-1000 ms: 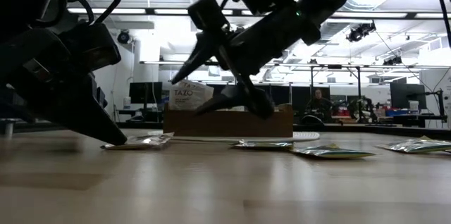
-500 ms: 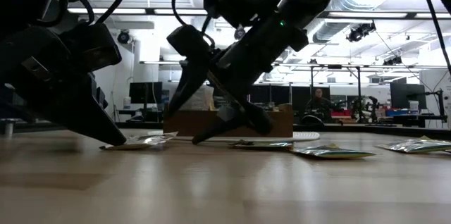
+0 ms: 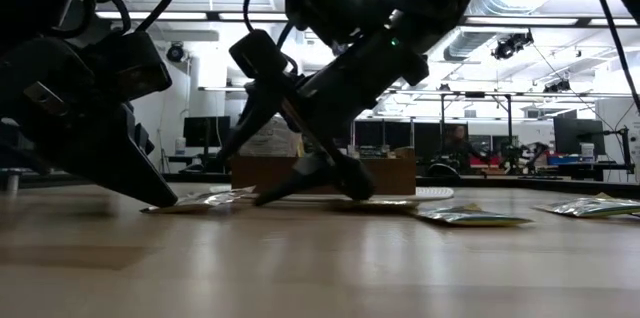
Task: Pick & Place Tea
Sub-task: Put the brown tea bag into the right section of the wooden organizer
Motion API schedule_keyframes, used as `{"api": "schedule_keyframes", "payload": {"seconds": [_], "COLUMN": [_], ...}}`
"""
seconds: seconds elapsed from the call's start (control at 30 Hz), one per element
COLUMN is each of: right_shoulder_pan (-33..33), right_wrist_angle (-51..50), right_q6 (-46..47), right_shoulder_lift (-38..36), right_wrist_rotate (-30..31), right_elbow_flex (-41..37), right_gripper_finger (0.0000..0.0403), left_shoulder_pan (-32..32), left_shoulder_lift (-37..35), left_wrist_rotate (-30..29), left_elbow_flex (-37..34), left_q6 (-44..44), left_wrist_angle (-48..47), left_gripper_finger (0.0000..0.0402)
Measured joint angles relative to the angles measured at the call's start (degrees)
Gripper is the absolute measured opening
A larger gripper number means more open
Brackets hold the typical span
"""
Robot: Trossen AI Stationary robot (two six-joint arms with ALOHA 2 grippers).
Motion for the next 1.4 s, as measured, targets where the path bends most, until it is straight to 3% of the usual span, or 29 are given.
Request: {"api": "schedule_keyframes", "payload": {"seconds": [0.13, 0.27, 0.63, 0.7, 1.07, 1.4], "right_shoulder_pan": [0.2, 0.2, 0.2, 0.2, 0.4, 0.2], "right_wrist_angle": [0.0, -0.2, 1.2, 1.4, 1.4, 0.7], "right_q6": [0.1, 0.2, -2.2, -3.2, -8.1, -12.5], "right_shoulder_lift": [0.4, 0.5, 0.6, 0.6, -0.3, -1.1], "right_wrist_rotate": [-0.2, -0.6, -1.2, -1.4, -1.2, -1.2], "right_elbow_flex": [0.4, 0.4, 0.3, 0.2, 0.1, 0.0], "right_gripper_finger": [0.0247, 0.0217, 0.0026, 0.0007, 0.0002, 0.0001], "left_shoulder_pan": [0.0, 0.0, 0.0, 0.0, 0.0, -0.1], "left_shoulder_lift": [0.0, 0.0, 0.0, 0.0, -3.6, -16.4], "left_wrist_rotate": [0.1, 0.2, 0.7, 0.7, 2.2, 6.7], "left_elbow_flex": [0.0, 0.0, -0.1, -0.1, -0.2, -0.5], "left_q6": [0.0, 0.0, 0.0, 0.0, 0.0, -5.7], "left_wrist_angle": [0.0, 0.0, 0.0, 0.0, -2.1, -20.3], "left_gripper_finger": [0.0001, 0.0001, 0.0001, 0.0001, 0.0001, 0.0001]}}
